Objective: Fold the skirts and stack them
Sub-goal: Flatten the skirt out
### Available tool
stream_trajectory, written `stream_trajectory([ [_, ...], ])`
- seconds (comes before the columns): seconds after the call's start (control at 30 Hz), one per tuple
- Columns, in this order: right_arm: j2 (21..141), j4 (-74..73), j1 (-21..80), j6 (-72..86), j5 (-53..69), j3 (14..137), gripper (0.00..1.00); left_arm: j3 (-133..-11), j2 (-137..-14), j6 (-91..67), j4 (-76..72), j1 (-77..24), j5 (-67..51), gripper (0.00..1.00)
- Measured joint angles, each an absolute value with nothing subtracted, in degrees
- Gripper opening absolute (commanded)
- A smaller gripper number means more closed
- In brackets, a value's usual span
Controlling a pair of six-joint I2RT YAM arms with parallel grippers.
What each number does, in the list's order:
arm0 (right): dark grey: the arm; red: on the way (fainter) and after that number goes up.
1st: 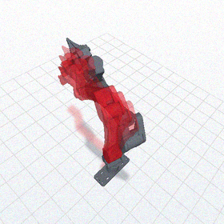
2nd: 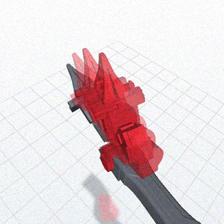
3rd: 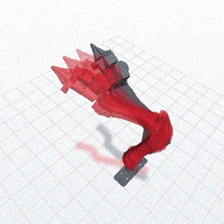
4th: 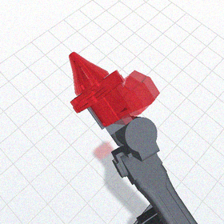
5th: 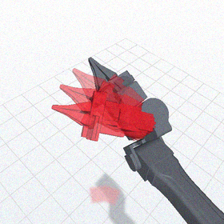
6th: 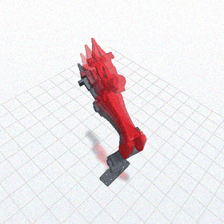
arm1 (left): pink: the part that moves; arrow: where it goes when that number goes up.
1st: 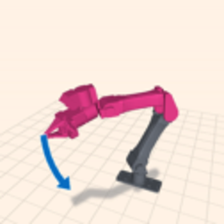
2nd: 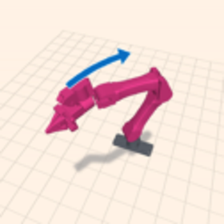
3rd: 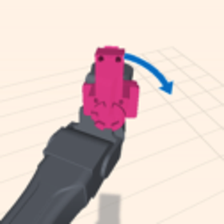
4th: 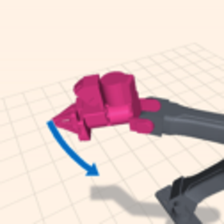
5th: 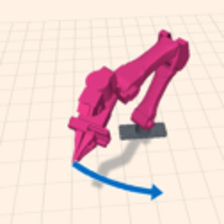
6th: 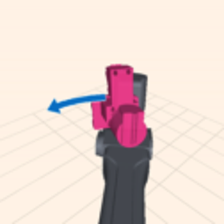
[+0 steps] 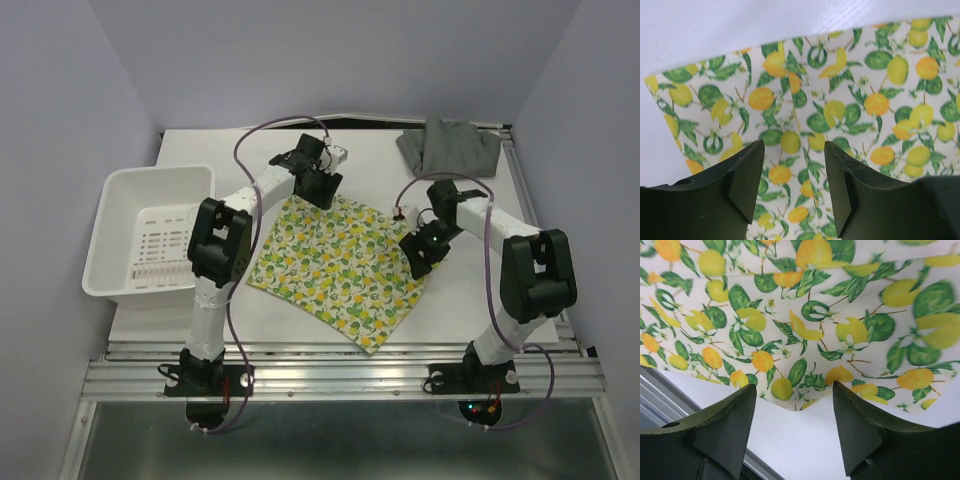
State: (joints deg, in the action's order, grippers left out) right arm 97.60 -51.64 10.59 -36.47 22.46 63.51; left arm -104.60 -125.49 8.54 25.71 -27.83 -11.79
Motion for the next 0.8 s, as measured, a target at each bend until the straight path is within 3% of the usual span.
stream_trajectory([
  [0.23, 95.74, -53.39, 9.67, -33.41, 23.68, 75.13, 0.67, -89.01, -107.98, 12.29, 25.69, -29.58, -10.15, 0.64],
  [0.4, 100.57, -53.04, 6.42, -33.3, 21.8, 79.88, 0.62, -77.65, -95.72, 13.21, 26.52, -34.68, -8.51, 0.61],
  [0.47, 103.83, -52.69, 5.87, -33.39, 20.86, 80.99, 0.58, -76.62, -96.36, 12.84, 26.83, -35.7, -8.95, 0.59],
  [0.57, 109.06, -52.05, 5.8, -33.56, 19.75, 82.06, 0.43, -76.42, -100.53, 11.62, 27.59, -34.63, -8.88, 0.57],
  [0.8, 111.35, -49.23, 5.8, -34.76, 15.33, 79.72, 0.33, -80.93, -113.91, 10.31, 30.06, -31.53, -6.72, 0.52],
])
